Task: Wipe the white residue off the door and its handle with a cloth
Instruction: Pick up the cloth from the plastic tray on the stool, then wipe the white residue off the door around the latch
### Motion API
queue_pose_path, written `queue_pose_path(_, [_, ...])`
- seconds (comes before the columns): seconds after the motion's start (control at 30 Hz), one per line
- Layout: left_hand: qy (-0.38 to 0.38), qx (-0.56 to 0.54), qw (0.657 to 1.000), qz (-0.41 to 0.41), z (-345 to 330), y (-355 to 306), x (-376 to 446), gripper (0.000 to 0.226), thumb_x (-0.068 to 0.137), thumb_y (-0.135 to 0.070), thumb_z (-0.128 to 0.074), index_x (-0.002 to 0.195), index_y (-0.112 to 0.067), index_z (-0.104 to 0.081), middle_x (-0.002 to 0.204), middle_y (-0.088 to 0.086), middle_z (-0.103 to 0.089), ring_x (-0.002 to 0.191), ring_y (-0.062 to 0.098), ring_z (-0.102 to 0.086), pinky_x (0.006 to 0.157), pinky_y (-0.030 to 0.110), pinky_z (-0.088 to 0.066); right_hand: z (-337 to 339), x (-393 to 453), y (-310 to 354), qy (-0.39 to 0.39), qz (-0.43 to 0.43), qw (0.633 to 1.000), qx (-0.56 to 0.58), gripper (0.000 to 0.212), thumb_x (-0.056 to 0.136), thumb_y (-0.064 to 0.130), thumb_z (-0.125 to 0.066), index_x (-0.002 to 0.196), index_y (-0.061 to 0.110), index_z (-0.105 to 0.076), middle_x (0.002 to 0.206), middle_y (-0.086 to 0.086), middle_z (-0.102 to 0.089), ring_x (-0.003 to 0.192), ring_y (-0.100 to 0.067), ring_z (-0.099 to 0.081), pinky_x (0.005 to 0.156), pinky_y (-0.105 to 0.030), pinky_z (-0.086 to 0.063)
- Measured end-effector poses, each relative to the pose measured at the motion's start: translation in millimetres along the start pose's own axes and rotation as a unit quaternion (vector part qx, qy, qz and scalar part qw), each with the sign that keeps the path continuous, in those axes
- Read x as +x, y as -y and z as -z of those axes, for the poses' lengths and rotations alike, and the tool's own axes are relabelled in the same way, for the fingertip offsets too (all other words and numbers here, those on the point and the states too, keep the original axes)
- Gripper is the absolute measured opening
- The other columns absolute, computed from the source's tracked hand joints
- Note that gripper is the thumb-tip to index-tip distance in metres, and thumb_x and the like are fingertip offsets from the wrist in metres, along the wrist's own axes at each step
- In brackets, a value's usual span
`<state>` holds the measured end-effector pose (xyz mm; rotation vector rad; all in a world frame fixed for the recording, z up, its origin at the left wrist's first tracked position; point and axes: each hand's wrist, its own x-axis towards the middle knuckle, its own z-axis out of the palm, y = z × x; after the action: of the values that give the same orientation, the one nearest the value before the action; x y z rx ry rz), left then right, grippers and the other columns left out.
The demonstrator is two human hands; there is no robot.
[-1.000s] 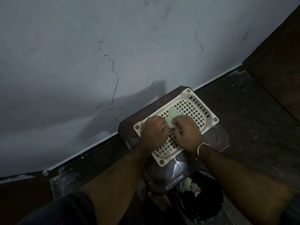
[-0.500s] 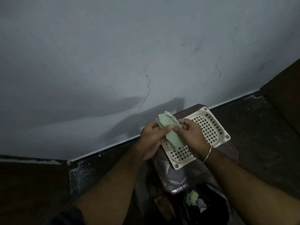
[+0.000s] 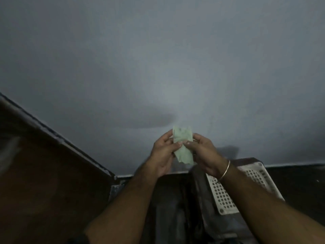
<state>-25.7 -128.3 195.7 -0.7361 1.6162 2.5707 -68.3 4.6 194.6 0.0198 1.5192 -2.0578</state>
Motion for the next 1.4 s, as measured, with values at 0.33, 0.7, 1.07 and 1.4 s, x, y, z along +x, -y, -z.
queue_pose_path(0.33, [-0.059,0.036,0.934,-0.351,33,-215,-128,0.051,0.083,0.024,-0.05,0.06,-0.018,-0.071,0.092,0.006,-0.07,0.09,0.023,-0.066,0.08,0.036,-0.058,-178,-46,161,0.223,0.223,0.949,0.012,0.036,0.083,-0.017,-0.054,0.066,0.012,-0.068,0.083,-0.012,-0.07,0.074,-0.029,-0.067,0.058,-0.032,-0.055])
queue_pose_path(0.7, [-0.215,0.03,0.916,-0.339,102,-303,-246,0.021,0.092,-0.027,-0.066,0.106,-0.013,-0.06,0.096,0.011,-0.069,0.081,0.024,-0.069,0.067,0.037,-0.058,-331,-85,186,0.382,0.233,0.89,-0.082,0.018,0.092,0.024,-0.062,0.086,0.008,-0.069,0.091,-0.02,-0.068,0.083,-0.034,-0.064,0.07,-0.042,-0.053])
queue_pose_path(1.07, [-0.337,0.136,0.875,-0.319,209,-306,-285,0.016,0.089,0.002,-0.064,0.091,-0.013,-0.067,0.085,0.01,-0.073,0.068,0.014,-0.072,0.058,0.024,-0.056,-428,-97,114,0.417,-0.003,0.909,-0.013,0.024,0.091,-0.002,-0.058,0.113,-0.009,-0.063,0.099,-0.023,-0.07,0.08,-0.027,-0.069,0.067,-0.032,-0.06])
queue_pose_path(1.4, [-0.404,0.478,0.762,-0.165,289,-321,-277,0.011,0.089,-0.029,-0.069,0.094,-0.025,-0.06,0.076,-0.009,-0.06,0.062,0.001,-0.058,0.051,0.017,-0.04,-481,-81,57,0.337,-0.158,0.927,0.049,0.02,0.097,-0.003,-0.044,0.1,-0.005,-0.063,0.084,-0.024,-0.073,0.066,-0.028,-0.072,0.053,-0.031,-0.059])
